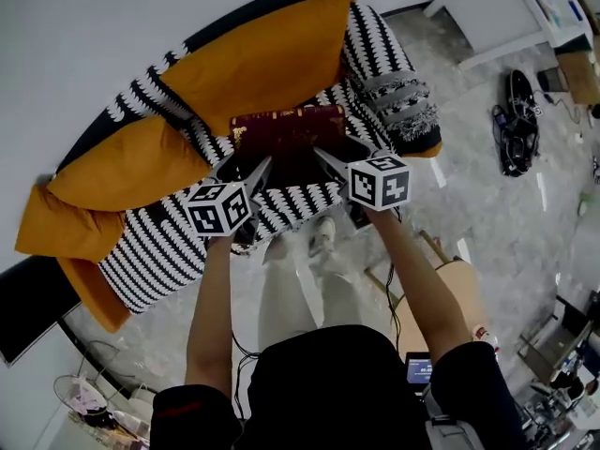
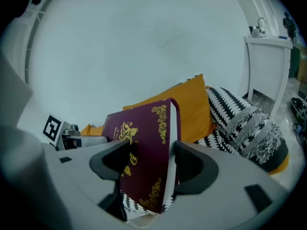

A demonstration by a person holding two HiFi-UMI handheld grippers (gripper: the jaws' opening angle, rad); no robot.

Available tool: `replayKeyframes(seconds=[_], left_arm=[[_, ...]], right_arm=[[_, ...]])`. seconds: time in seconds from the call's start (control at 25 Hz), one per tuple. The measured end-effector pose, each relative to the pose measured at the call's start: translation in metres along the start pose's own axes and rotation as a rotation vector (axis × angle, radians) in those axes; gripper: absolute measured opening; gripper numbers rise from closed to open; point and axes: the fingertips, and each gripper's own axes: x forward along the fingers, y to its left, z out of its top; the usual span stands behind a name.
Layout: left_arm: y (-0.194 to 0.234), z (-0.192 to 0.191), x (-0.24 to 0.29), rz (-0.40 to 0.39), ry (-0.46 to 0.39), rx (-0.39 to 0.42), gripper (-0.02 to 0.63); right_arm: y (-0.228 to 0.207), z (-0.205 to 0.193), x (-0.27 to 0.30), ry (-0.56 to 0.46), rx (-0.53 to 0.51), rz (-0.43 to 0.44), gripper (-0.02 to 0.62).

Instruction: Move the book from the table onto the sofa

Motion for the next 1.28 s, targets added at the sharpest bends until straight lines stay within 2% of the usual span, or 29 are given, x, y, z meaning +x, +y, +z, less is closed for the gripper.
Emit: replayKeyframes(seconds=[0.36, 0.84, 1.08, 1.28], left_arm=[[0.051, -0.039, 0.045, -0.018, 0.099, -0.041, 0.319], [0.104, -0.101, 0.108, -0.018, 0.16, -0.065, 0.319], [0.123, -0.136, 0.122, -0.006, 0.208, -0.108, 0.319], [0.143, -0.152, 0.135, -0.013, 0.222, -0.118, 0.319]], right_arm=[[-0.029, -0.041, 0.057, 0.071, 0.05, -0.037, 0.296], [-0.08, -0.106, 0.123, 0.115, 0.125, -0.05, 0.296], [-0.092, -0.143, 0.142, 0.14, 0.199, -0.066, 0.296], [-0.099, -0.159, 0.163, 0.151, 0.203, -0.074, 0.296]])
